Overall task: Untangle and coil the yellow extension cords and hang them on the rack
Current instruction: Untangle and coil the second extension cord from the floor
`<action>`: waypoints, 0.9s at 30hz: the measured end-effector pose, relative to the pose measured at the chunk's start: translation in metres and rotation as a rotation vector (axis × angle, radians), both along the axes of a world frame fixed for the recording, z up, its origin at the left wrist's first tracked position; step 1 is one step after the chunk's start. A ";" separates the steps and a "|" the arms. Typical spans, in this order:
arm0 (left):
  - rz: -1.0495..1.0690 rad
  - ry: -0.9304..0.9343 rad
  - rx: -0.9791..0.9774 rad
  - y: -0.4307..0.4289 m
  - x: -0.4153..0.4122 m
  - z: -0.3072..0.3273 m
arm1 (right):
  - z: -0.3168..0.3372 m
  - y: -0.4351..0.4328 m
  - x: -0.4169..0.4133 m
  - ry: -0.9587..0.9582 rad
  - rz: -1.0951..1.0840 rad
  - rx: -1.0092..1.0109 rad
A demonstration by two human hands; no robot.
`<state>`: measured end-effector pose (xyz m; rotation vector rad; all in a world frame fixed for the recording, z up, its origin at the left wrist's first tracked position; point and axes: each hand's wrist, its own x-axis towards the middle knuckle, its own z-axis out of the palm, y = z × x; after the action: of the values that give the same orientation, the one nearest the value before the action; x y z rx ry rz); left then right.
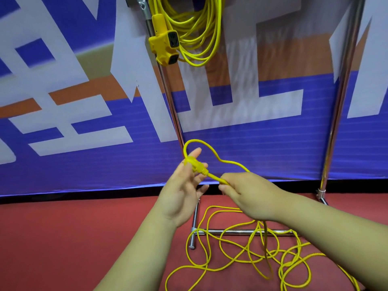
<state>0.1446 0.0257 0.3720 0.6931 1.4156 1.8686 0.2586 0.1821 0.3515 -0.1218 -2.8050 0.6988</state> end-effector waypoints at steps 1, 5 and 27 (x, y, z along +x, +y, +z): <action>-0.012 0.076 -0.045 0.002 0.002 -0.005 | 0.002 0.002 0.000 0.000 -0.020 0.016; 0.055 0.329 -0.166 0.013 0.010 -0.012 | 0.006 0.005 0.003 -0.011 -0.074 0.110; 0.238 -0.240 0.417 0.000 -0.003 0.041 | -0.063 -0.029 -0.006 -0.314 -0.011 -0.726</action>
<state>0.1411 0.0253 0.4130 0.4836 0.9978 2.3815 0.2526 0.1528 0.2887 -0.4014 -2.6608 1.7946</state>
